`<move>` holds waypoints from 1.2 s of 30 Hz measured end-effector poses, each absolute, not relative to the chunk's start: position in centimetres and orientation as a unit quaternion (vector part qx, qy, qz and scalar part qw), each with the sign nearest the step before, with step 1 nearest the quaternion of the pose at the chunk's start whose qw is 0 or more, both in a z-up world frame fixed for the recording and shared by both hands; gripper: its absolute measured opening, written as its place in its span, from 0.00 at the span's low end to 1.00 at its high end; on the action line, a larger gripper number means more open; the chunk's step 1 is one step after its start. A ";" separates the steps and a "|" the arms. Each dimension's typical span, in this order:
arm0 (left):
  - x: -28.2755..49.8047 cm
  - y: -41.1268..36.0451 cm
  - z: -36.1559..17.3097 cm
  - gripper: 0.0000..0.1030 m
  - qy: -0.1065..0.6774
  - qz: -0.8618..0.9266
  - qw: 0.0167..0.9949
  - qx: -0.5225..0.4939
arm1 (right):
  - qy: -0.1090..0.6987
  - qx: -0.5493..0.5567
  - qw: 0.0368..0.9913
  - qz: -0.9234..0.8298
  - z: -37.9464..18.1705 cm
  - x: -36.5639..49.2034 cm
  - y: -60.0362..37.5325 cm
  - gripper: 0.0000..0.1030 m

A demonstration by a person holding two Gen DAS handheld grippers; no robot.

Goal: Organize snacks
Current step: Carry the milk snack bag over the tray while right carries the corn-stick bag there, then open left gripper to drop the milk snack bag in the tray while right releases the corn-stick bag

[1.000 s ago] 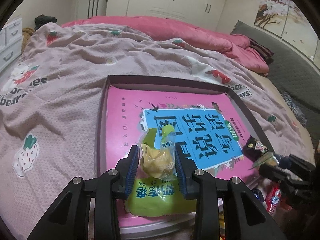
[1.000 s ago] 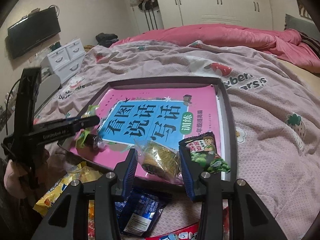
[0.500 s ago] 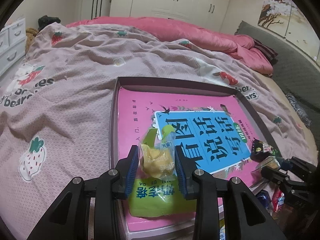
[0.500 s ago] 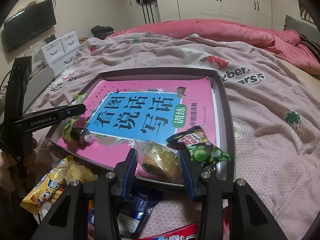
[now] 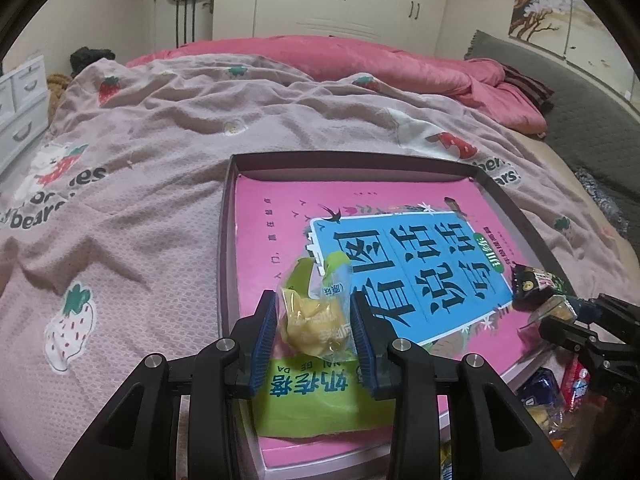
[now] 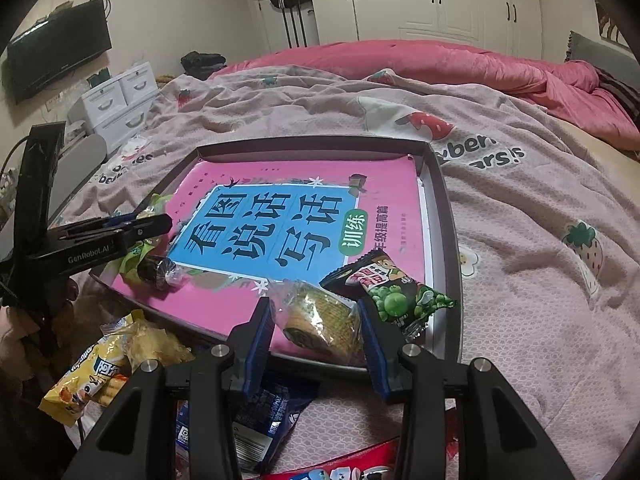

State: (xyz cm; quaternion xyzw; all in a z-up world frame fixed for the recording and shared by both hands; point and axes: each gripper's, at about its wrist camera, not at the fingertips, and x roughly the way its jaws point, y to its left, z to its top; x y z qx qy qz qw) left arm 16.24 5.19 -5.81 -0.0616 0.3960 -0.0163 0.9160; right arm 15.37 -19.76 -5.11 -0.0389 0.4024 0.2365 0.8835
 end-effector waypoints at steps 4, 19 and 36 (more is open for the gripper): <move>16.3 5.1 -5.8 0.38 0.397 -0.021 0.915 -0.065 | 0.402 -0.036 0.884 0.236 -5.0 15.4 -19.9 0.41; 16.3 5.2 -5.8 0.42 0.407 -0.035 0.908 -0.089 | 0.408 0.013 0.886 0.221 -4.8 16.2 -21.8 0.42; 16.0 6.6 -4.4 0.59 0.402 -0.032 0.906 -0.126 | 0.390 0.007 0.892 0.228 -3.9 15.9 -21.8 0.42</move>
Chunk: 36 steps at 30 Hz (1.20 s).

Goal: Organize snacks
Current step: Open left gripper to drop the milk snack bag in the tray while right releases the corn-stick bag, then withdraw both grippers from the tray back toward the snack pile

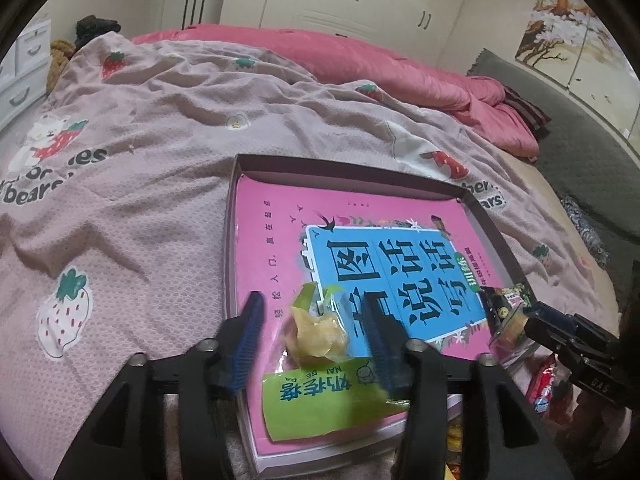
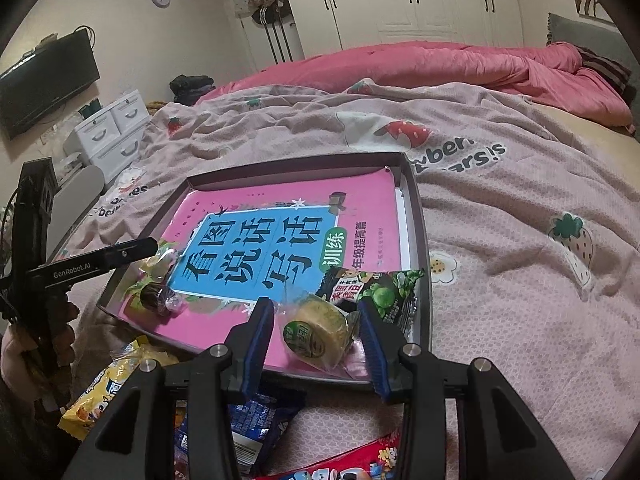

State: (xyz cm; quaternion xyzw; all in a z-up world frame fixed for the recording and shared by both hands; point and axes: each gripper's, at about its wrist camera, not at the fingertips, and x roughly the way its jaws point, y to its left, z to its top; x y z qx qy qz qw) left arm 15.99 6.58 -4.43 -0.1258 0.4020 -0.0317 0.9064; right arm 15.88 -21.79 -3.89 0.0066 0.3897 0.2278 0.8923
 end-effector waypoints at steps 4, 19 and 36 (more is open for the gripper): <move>15.7 6.9 -3.7 0.59 0.396 -0.034 0.908 -0.132 | 0.389 0.006 0.892 0.229 -3.8 15.9 -21.7 0.43; 14.2 6.8 -1.1 0.60 0.388 -0.039 0.911 -0.137 | 0.366 0.008 0.902 0.228 -2.8 15.5 -21.9 0.54; 11.6 4.6 0.1 0.60 0.399 -0.063 0.907 -0.121 | 0.332 0.016 0.919 0.214 -0.7 14.4 -23.0 0.58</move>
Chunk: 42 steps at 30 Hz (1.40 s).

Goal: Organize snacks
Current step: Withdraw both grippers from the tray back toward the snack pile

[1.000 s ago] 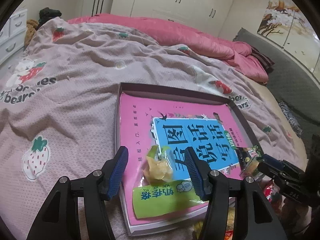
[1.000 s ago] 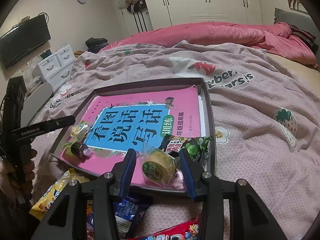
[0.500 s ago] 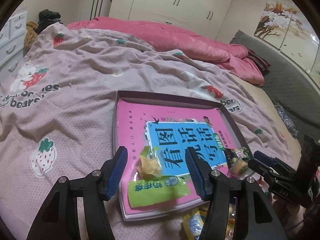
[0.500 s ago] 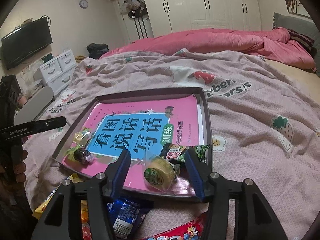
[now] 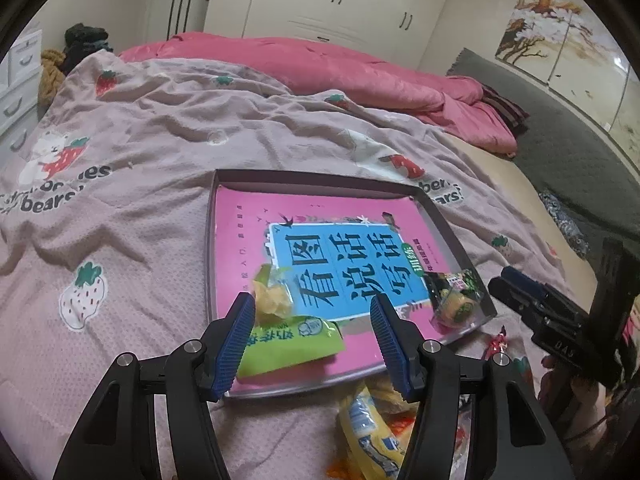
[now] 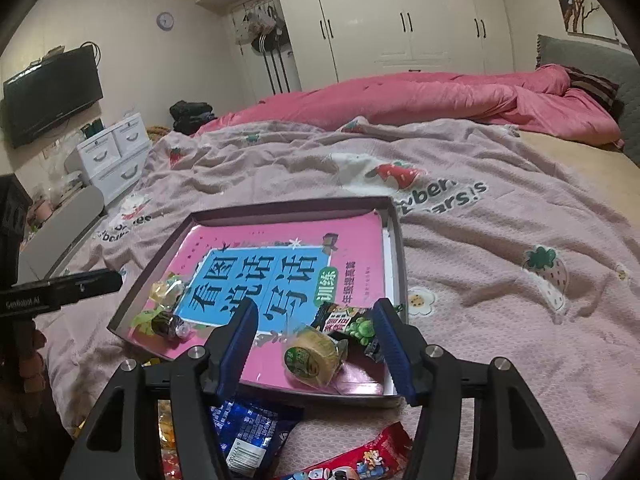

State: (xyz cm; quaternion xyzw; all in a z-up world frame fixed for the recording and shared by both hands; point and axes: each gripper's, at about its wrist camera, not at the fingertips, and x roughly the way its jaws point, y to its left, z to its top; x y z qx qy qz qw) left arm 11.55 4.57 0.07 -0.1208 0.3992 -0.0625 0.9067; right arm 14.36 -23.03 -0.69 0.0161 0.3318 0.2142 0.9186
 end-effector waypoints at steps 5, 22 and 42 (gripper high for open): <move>11.0 4.1 0.5 0.60 0.399 -0.070 0.907 -0.117 | 0.322 0.026 0.923 0.210 0.0 13.8 -23.7 0.61; 8.6 1.9 0.3 0.60 0.423 -0.098 0.895 -0.099 | 0.311 0.040 0.930 0.191 1.2 12.3 -25.1 0.63; 7.2 -0.1 -1.7 0.60 0.474 -0.117 0.869 -0.077 | 0.327 0.048 0.925 0.189 1.3 10.4 -24.8 0.65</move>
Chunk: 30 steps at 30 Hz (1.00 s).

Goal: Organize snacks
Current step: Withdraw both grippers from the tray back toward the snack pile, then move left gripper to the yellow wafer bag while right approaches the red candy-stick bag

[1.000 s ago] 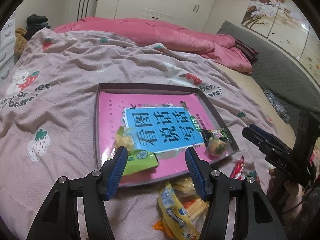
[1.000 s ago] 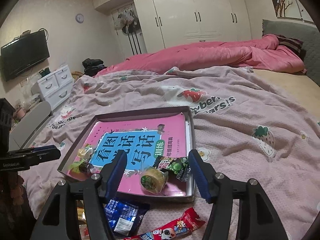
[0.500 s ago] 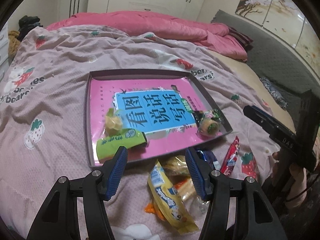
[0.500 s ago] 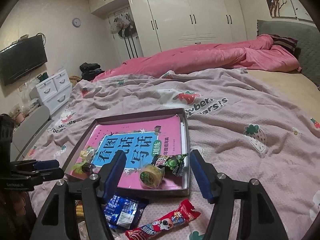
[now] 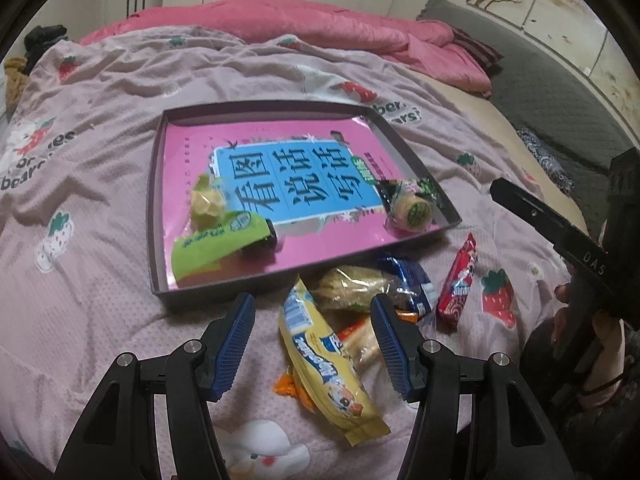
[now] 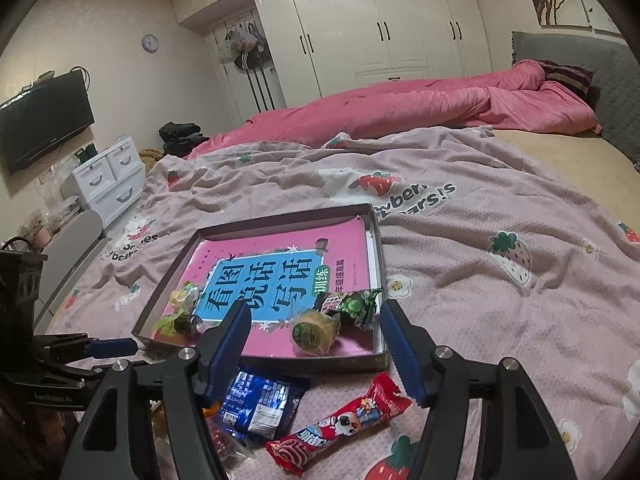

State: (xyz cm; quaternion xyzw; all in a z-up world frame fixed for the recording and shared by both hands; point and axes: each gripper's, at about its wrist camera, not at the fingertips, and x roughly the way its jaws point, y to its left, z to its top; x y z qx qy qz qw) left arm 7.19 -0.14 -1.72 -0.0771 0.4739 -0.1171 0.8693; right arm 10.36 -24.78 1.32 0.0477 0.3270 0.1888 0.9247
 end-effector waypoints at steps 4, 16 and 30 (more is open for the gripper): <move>7.2 -0.2 -2.2 0.60 0.483 -0.120 0.863 -0.081 | 0.328 0.046 0.925 0.187 1.4 10.1 -24.6 0.65; 7.3 -0.4 -3.7 0.60 0.507 -0.122 0.849 -0.083 | 0.354 0.063 0.917 0.171 0.5 9.4 -25.1 0.65; 7.5 -0.1 -4.3 0.60 0.516 -0.123 0.842 -0.096 | 0.426 0.062 0.889 0.157 -2.1 8.4 -24.5 0.65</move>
